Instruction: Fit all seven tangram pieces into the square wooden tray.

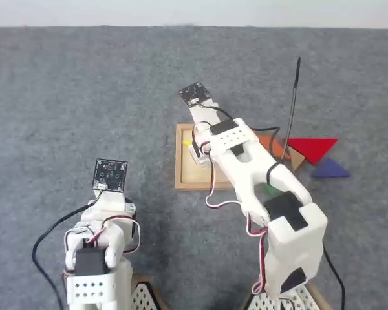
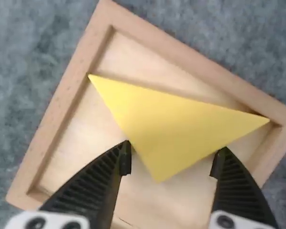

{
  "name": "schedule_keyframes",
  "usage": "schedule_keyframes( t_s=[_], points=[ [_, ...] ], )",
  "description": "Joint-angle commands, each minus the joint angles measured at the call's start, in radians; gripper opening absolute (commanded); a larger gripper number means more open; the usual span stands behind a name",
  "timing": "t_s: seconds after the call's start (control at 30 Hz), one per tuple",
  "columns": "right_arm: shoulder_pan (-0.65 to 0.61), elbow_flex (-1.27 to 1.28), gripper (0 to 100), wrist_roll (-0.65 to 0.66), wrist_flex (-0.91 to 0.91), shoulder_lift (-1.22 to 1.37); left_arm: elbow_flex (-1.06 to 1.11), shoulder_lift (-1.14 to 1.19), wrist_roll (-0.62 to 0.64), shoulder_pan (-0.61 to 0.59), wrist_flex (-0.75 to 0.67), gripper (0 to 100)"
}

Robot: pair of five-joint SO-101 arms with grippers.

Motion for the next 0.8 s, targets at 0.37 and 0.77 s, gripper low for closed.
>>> schedule_keyframes(
  t_s=[0.37,0.77],
  points=[
    [0.022,-0.063,26.1,-0.086,-0.016,-0.008,-0.01,-0.017,-0.002,0.005,0.003,2],
    [0.054,-0.078,26.0,-0.106,-0.056,-0.007,-0.01,-0.017,-0.002,0.005,0.003,2]
  ],
)
